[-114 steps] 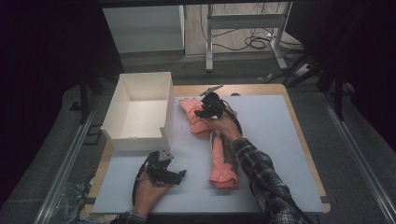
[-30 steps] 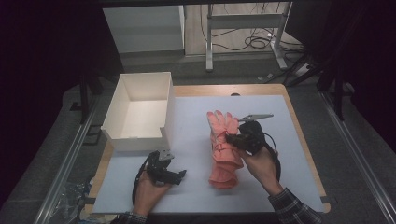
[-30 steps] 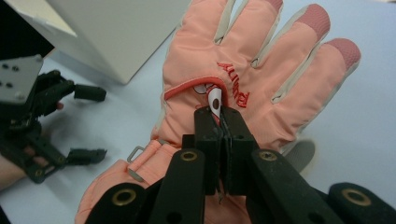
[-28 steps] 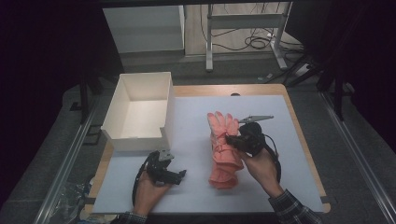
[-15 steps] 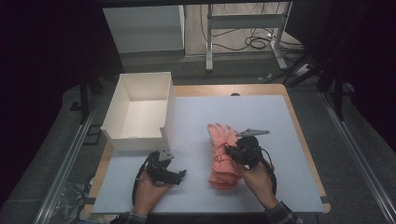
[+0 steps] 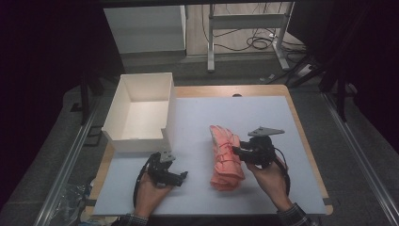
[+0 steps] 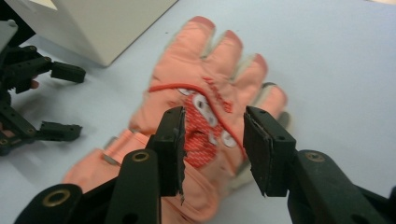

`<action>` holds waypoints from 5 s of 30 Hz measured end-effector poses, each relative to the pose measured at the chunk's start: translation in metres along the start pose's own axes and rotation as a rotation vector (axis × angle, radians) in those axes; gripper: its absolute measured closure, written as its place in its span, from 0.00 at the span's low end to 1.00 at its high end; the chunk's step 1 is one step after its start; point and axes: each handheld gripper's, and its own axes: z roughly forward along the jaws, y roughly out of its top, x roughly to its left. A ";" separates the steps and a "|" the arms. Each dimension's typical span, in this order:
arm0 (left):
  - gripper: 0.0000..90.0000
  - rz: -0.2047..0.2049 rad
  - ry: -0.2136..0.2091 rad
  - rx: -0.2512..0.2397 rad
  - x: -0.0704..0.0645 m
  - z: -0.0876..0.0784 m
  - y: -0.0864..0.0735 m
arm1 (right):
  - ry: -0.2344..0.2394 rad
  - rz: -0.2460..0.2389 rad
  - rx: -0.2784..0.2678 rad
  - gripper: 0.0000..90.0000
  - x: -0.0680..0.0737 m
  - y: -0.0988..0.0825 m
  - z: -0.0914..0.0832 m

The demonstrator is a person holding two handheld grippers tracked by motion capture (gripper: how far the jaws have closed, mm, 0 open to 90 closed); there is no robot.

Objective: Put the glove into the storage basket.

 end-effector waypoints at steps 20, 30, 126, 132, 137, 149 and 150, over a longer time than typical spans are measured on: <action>0.00 -0.002 -0.002 0.003 0.000 0.000 0.000 | 0.051 0.006 0.081 0.66 -0.009 -0.074 -0.006; 0.00 -0.002 -0.002 0.003 0.000 0.000 0.000 | 0.091 -0.003 0.096 0.66 -0.002 -0.081 0.001; 0.00 0.058 -0.158 0.022 -0.012 -0.039 0.029 | -0.150 -0.059 0.040 0.20 -0.084 -0.093 0.005; 0.00 0.082 -0.176 0.035 -0.018 -0.045 0.049 | -0.167 -0.044 0.061 0.15 -0.093 -0.097 0.007; 0.00 0.106 -0.192 0.050 -0.024 -0.045 0.073 | -0.173 -0.055 0.070 0.12 -0.092 -0.097 0.009; 0.00 0.163 -0.215 0.066 -0.049 -0.020 0.126 | -0.173 -0.055 0.067 0.12 -0.092 -0.098 0.009; 0.00 0.163 -0.215 0.066 -0.049 -0.020 0.126 | -0.173 -0.056 0.066 0.12 -0.092 -0.098 0.009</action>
